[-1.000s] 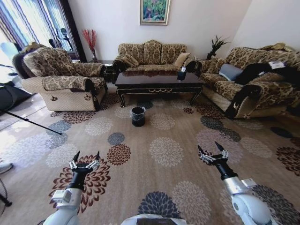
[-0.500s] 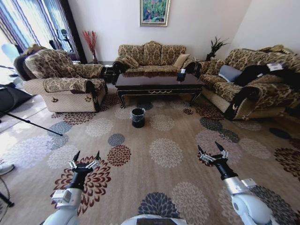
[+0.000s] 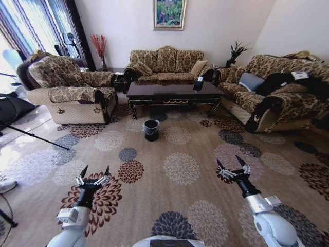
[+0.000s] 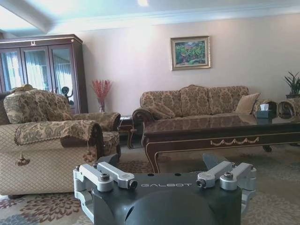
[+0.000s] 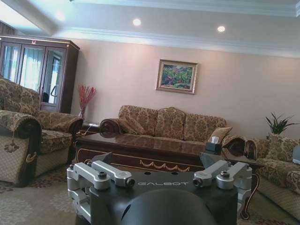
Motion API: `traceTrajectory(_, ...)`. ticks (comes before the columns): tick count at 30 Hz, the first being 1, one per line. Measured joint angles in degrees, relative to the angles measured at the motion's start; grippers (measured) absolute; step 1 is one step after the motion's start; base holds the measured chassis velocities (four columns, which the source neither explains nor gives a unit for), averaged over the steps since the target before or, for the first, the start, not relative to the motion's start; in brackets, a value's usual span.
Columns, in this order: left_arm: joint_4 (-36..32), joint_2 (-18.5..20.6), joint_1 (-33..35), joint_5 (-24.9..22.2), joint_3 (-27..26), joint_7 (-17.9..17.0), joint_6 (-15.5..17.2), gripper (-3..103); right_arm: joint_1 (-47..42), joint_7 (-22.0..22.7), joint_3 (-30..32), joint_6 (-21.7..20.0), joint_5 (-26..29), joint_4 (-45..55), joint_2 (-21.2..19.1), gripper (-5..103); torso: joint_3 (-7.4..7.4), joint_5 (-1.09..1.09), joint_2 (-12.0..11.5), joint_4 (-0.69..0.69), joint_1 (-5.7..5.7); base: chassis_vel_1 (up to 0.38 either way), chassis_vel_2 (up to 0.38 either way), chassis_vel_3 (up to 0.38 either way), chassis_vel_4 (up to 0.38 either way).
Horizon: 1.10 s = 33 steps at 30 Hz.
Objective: Move to the front of the table and pick up the trash from the floor, then place it into the trash bin.
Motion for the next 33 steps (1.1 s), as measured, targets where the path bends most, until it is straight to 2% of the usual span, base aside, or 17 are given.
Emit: traceTrajectory(33,0.0,0.0,0.0,0.0,0.0,0.0,0.0,100,0.0,0.0,0.0,0.0,0.0,0.0,0.0,100,4.94,0.0,8.71,0.0,3.77,0.0,0.0,0.0,0.0)
